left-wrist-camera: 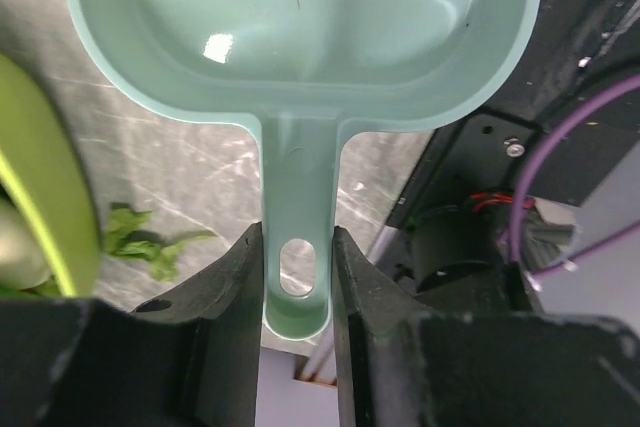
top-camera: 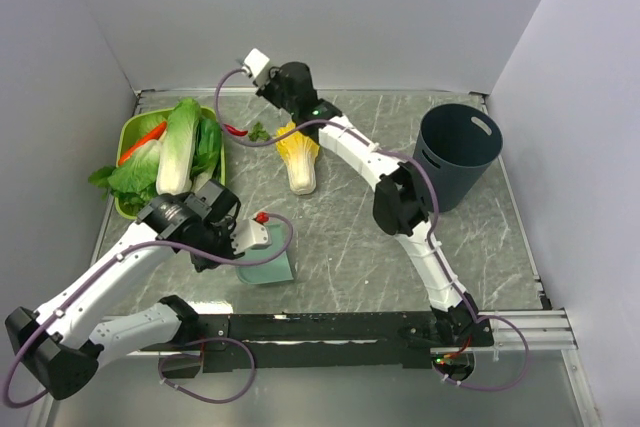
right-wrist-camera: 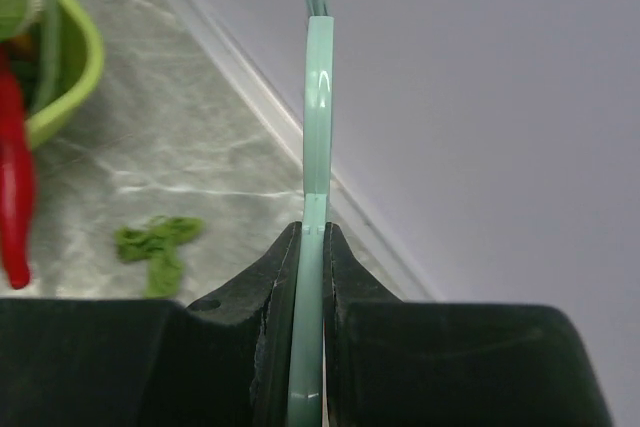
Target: Sweep away the paper scraps from the table
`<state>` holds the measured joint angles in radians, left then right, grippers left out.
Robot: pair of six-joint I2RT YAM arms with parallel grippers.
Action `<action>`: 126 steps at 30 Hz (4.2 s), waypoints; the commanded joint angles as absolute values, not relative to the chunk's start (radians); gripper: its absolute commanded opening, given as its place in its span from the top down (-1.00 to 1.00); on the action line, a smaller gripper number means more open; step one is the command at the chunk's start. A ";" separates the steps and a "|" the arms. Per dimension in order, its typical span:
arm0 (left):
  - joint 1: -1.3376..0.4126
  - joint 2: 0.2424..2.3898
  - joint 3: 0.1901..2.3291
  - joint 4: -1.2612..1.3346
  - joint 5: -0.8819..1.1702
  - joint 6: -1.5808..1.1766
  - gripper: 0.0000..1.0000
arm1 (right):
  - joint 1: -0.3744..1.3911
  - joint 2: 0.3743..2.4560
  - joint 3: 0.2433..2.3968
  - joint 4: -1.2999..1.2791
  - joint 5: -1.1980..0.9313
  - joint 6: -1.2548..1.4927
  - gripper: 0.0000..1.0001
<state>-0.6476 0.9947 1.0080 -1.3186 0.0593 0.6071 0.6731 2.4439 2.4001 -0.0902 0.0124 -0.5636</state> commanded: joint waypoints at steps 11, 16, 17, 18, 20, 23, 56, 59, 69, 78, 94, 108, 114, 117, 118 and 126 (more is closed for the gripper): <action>-0.592 1.043 1.031 -1.338 0.091 0.568 0.98 | 0.710 2.422 2.295 0.075 -0.074 -0.341 1.00; -0.586 1.042 1.040 -1.356 0.095 0.563 0.98 | 0.707 2.434 2.298 0.012 -0.041 -0.230 1.00; -0.583 1.042 1.046 -1.359 0.098 0.561 0.98 | 0.709 2.436 2.293 0.006 -0.044 -0.223 1.00; -0.581 1.042 1.054 -1.362 0.097 0.563 0.98 | 0.709 2.436 2.289 0.005 -0.044 -0.215 1.00; -0.580 1.039 1.061 -1.368 0.094 0.561 0.98 | 0.709 2.437 2.284 -0.023 -0.043 -0.199 1.00; -0.578 1.034 1.066 -1.370 0.087 0.563 0.98 | 0.709 2.428 2.261 -0.046 -0.044 -0.180 1.00; -0.560 0.646 1.107 -1.371 0.003 0.822 0.99 | 0.858 1.568 1.437 -0.380 -0.134 -0.050 1.00; -0.560 0.624 1.123 -1.371 0.003 0.767 0.99 | 0.829 1.529 1.448 -0.403 -0.149 -0.069 1.00; -0.453 0.647 1.313 -1.279 -0.083 0.517 0.98 | 0.792 1.466 1.305 -0.393 -0.313 -0.107 1.00; -0.285 0.808 1.455 -1.163 -0.089 0.278 0.98 | 0.827 1.505 1.302 -0.344 -0.400 -0.032 1.00; -0.087 1.146 1.838 -1.206 0.190 0.147 0.99 | 1.106 1.814 1.501 0.041 -0.406 -0.281 1.00; -0.057 1.187 1.779 -1.192 0.235 0.152 0.99 | 1.189 2.364 2.092 0.221 -0.338 -0.328 1.00; -0.057 1.197 1.779 -1.189 0.259 0.146 0.99 | 1.195 2.454 2.200 0.173 -0.322 -0.376 1.00; -0.057 1.197 1.772 -1.178 0.278 0.141 0.99 | 1.200 2.433 2.157 0.161 -0.340 -0.393 1.00; -0.057 1.197 1.770 -1.177 0.281 0.143 0.99 | 1.204 2.427 2.131 0.150 -0.342 -0.399 1.00; -0.057 1.177 1.747 -1.170 0.301 0.155 0.99 | 1.209 2.370 2.045 0.107 -0.331 -0.426 1.00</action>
<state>-0.0612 1.1973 1.7653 -1.2152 0.2615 0.1627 1.1999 2.4496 2.0491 0.1101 -0.3294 -0.3996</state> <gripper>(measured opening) 0.312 0.158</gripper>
